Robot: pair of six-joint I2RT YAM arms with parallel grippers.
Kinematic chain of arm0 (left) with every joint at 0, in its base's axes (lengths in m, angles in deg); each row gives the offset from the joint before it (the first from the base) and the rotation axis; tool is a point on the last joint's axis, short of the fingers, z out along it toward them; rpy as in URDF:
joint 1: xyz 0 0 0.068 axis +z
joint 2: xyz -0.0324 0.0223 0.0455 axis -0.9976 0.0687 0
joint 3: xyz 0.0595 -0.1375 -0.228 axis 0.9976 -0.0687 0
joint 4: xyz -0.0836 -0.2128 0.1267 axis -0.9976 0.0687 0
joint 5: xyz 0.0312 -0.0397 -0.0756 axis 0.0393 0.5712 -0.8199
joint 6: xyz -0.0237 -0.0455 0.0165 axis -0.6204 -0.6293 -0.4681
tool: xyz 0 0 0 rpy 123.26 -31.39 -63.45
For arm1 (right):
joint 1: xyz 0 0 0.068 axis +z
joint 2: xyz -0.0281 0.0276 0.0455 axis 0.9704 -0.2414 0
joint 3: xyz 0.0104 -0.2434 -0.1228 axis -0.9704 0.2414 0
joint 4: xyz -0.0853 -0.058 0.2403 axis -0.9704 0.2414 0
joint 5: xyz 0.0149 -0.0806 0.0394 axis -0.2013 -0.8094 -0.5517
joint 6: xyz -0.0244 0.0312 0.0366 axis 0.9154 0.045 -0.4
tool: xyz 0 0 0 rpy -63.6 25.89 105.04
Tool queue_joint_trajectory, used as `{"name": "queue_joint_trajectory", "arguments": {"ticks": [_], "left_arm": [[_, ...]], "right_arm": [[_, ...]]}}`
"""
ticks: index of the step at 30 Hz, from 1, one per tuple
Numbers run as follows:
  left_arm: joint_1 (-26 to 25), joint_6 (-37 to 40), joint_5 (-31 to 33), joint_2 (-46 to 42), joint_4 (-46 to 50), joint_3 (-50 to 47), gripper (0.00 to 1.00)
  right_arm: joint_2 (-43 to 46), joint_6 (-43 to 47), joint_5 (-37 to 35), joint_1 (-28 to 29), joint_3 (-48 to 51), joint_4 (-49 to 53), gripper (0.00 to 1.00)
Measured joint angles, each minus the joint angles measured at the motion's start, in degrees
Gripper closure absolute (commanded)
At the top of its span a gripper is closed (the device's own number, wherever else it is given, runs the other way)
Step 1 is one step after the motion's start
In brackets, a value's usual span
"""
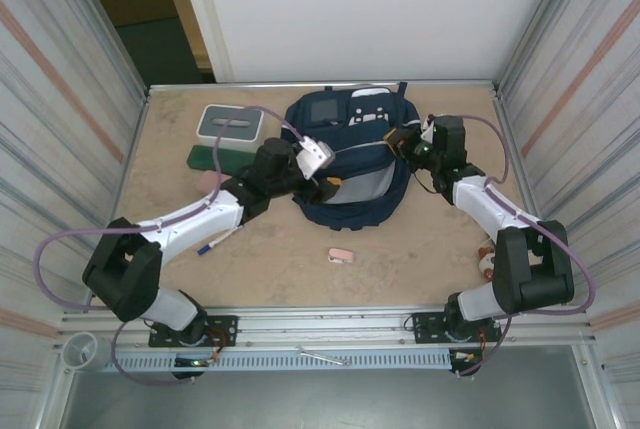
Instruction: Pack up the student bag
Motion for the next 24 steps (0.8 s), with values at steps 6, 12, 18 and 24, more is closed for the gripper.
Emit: {"name": "queue_joint_trajectory", "arguments": {"ticks": [6, 12, 18, 24], "left_arm": [[-4.2, 12.8, 8.5, 2.1, -1.9, -0.9, 0.27], [-4.7, 19.5, 16.8, 7.4, -4.7, 0.4, 0.7], [-2.6, 20.0, 14.9, 7.3, -4.9, 1.9, 0.86], [3.5, 14.8, 5.6, 5.0, -3.7, 3.8, 0.99]], "right_arm": [[-1.9, -2.5, 1.7, 0.0, -2.6, 0.1, 1.0], [-3.0, -1.9, 3.4, -0.1, -3.9, 1.8, 0.97], [-3.0, 12.4, 4.4, -1.6, -10.5, 12.9, 0.57], [4.7, 38.0, -2.9, 2.5, -11.7, 19.9, 0.27]]}}
